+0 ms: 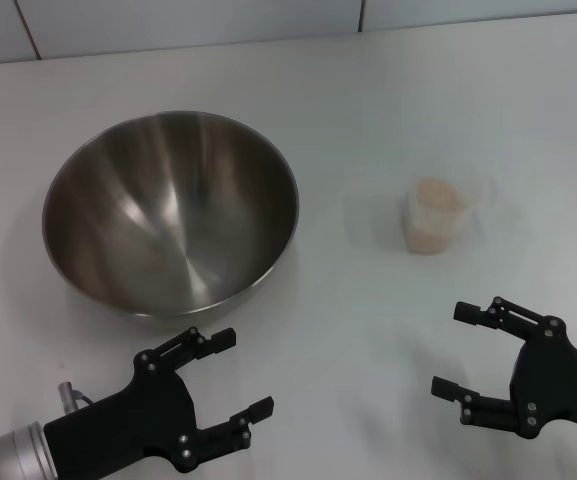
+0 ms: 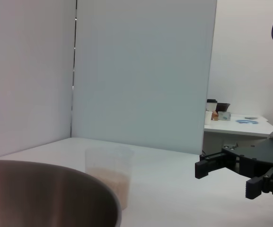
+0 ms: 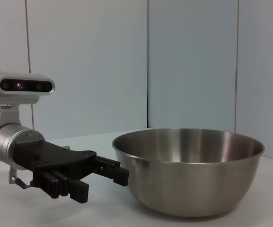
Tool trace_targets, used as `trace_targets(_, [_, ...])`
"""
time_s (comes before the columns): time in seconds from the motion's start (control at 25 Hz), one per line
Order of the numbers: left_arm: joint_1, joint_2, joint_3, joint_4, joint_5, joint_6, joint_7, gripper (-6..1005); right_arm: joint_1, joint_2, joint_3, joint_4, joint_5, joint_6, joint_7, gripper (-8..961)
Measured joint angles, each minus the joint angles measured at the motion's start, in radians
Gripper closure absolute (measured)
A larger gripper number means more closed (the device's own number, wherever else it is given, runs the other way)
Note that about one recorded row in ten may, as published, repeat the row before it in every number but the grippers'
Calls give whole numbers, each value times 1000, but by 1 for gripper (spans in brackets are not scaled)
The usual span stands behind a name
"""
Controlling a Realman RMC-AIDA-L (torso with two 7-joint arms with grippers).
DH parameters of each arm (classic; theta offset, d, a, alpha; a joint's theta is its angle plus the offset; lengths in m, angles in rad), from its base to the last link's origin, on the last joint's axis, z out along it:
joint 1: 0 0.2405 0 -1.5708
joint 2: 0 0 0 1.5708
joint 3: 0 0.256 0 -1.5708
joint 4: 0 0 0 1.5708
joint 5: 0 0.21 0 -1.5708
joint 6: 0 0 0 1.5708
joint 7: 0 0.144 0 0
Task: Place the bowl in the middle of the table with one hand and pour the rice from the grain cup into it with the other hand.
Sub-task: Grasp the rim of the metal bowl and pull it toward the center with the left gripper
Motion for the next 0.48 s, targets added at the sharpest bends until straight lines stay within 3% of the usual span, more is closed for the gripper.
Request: trace_targets(0.48, [-2,-2,0,-2,1,7,13,199,-3,-1,0,-1,0,-5,3,128])
